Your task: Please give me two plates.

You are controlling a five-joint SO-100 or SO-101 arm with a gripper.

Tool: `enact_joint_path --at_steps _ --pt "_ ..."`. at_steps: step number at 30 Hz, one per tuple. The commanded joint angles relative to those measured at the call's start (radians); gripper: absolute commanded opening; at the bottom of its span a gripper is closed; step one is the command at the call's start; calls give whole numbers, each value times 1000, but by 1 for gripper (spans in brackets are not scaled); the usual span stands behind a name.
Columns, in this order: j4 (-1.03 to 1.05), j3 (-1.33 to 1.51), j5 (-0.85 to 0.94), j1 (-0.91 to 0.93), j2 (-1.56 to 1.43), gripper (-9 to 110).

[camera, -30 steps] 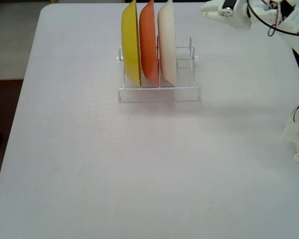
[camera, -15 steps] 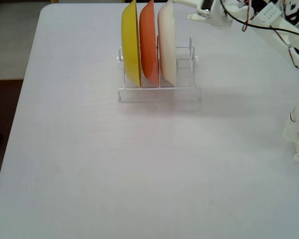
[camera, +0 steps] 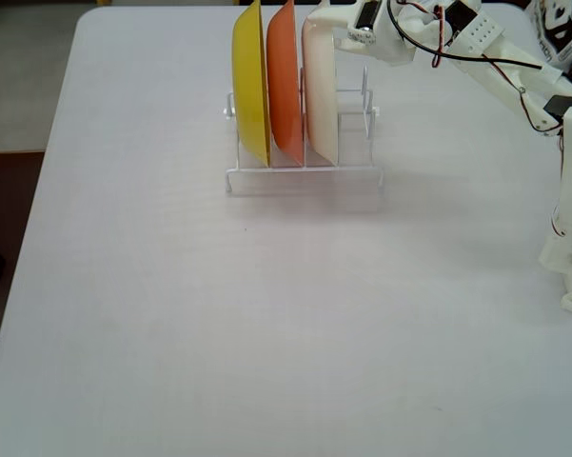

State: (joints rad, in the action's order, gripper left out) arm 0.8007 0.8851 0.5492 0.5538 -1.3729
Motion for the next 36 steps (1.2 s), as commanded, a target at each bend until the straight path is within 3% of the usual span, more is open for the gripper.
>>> enact_joint_path --at_steps 1,13,29,36 --pt "2 -71 -15 -9 -26 0" --pt "245 -531 61 9 -61 0" --pt "241 -388 -9 -8 -514 0" --pt "172 -288 -67 -172 -687 0"
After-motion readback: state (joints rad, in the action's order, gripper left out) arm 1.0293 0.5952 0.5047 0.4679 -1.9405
